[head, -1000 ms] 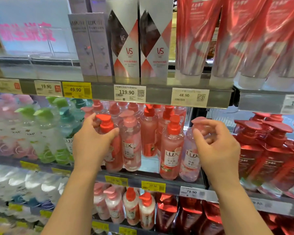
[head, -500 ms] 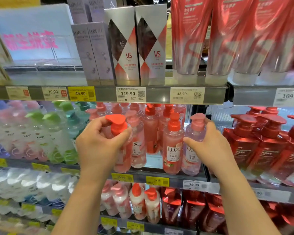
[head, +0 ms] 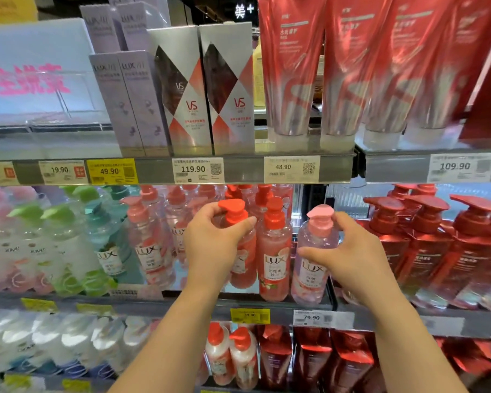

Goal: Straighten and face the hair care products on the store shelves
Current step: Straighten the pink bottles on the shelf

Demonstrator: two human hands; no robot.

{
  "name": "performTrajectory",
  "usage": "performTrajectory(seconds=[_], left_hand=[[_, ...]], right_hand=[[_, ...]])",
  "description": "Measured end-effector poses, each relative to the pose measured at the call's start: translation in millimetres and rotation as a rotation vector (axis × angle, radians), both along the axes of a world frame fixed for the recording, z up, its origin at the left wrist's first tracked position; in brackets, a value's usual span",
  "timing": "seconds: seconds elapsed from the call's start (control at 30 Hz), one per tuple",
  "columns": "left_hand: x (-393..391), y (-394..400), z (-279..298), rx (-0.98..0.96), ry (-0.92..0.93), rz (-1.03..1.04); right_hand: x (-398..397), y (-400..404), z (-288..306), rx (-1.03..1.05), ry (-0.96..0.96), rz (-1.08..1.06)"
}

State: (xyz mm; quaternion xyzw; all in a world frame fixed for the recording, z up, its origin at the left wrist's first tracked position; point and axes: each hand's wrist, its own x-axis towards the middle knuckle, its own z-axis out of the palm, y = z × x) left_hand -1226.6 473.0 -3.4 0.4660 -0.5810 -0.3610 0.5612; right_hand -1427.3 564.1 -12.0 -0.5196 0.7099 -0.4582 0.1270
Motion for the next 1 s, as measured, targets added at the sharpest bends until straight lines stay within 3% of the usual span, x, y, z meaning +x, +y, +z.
performTrajectory(seconds=[0.13, 0.33, 0.5, 0.7, 1.0], left_hand=[[-4.7, -12.4, -7.7, 0.049, -0.107, 0.014], [-0.2, -17.9, -7.3, -0.055, -0.393, 0.053], [12.5, -13.6, -3.5, -0.057, -0.366, -0.048], [57.0, -16.5, 5.8, -0.158, -0.279, 0.011], [155.2, -51.1, 8.6, -0.380, -0.608, 0.251]], right_hand=[[-0.9, 2.6, 2.1, -0.014, -0.020, 0.019], [3.0, 8.2, 1.0, -0.105, -0.058, 0.002], [10.5, 16.5, 25.6, -0.240, -0.163, 0.046], [44.1, 6.9, 32.9, -0.153, -0.255, 0.307], [139.6, -41.6, 11.8, -0.185, -0.255, 0.466]])
